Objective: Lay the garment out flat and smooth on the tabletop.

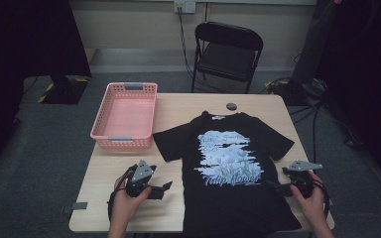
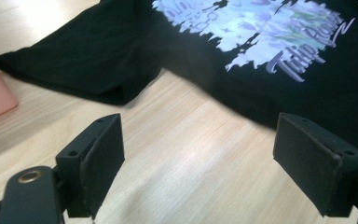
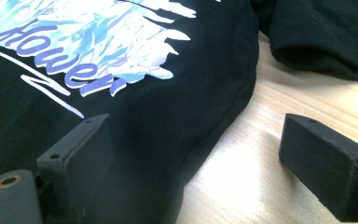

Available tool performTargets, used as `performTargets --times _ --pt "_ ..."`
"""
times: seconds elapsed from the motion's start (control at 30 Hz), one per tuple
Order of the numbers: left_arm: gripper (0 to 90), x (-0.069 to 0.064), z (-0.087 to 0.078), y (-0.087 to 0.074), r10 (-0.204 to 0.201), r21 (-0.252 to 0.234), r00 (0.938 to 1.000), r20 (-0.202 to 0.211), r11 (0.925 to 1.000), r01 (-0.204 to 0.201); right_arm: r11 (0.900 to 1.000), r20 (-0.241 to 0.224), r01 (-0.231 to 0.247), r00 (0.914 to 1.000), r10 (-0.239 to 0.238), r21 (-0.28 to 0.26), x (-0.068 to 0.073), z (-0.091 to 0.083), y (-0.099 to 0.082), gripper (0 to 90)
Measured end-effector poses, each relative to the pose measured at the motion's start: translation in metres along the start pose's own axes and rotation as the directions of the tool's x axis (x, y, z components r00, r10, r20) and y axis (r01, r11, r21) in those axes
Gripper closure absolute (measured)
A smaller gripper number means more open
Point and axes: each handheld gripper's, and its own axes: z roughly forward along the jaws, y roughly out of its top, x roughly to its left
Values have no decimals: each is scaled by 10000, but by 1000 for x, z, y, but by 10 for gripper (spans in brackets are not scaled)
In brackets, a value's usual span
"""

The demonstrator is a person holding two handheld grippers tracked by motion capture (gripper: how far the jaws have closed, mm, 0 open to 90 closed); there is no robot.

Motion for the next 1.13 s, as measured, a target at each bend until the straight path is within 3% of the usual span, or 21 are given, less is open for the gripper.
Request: performTargets --times 0.43,0.87,1.13 --pt "164 10 -2 -12 -127 287 9992 -379 9995 138 10000 5 -2 10000 2 -8 0 0 0 93" --pt "163 13 1 -23 114 1079 9979 -641 9941 -44 10000 1 -2 10000 2 4 0 0 0 93" --pt "152 14 1 -26 22 938 9985 -547 9956 29 10000 2 3 10000 -3 6 0 0 0 93"
